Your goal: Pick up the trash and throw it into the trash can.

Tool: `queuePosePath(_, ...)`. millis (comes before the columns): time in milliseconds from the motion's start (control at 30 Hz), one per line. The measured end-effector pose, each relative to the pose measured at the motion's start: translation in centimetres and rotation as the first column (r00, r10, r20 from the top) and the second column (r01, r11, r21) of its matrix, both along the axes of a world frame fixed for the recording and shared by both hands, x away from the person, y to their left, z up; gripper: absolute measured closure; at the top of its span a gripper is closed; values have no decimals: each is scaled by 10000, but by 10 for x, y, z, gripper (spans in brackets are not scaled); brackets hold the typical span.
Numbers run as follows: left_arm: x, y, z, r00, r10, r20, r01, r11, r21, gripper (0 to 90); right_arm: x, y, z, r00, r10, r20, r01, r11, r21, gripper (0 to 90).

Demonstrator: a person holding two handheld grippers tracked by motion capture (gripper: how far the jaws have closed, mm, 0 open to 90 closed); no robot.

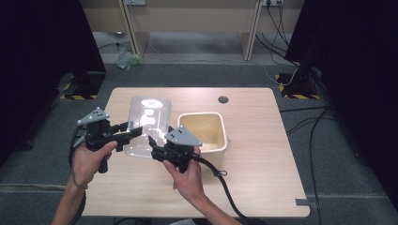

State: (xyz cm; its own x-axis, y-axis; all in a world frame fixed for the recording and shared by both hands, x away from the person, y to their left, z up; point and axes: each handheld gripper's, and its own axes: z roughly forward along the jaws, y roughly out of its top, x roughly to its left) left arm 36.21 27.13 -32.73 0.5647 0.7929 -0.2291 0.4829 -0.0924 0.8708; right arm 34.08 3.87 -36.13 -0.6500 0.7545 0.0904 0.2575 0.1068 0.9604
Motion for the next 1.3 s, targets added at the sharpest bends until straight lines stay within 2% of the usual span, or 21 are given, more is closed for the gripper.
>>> queuePosePath(133,8,-9,2,10000,-55,-7,55,10000,-61,492,8,-10,5,9997,-128,-186,129,9999,38,355)
queuePosePath(300,18,-25,11,9995,-302,-8,302,9995,-49,492,13,-23,14,9996,-287,-69,287,9996,-60,356)
queuePosePath(467,28,-48,21,9984,-551,89,550,9985,72,492,19,-43,24,9985,-548,-23,547,9983,-199,354)
queuePosePath(533,29,-53,23,9981,-614,72,614,9981,91,490,20,-48,25,9982,-593,11,593,9980,-206,354)
queuePosePath(600,33,-62,25,9972,-742,60,741,9972,137,490,21,-60,29,9970,-776,21,777,9967,-223,353)
queuePosePath(667,37,-73,25,9961,-887,23,886,9960,143,490,22,-65,30,9966,-829,24,830,9962,-254,354)
queuePosePath(800,47,-95,21,9937,-1114,-94,1115,9936,155,489,27,-87,28,9940,-1096,-49,1093,9930,-448,353)
queuePosePath(867,48,-99,19,9931,-1166,-121,1167,9931,145,489,28,-91,27,9934,-1142,-84,1136,9923,-499,353)
queuePosePath(1000,58,-118,11,9906,-1337,-299,1344,9906,236,490,33,-109,20,9908,-1333,-253,1312,9889,-698,351)
queuePosePath(1300,73,-139,-7,9870,-1471,-645,1495,9882,346,489,48,-131,3,9856,-1586,-595,1525,9836,-962,350)
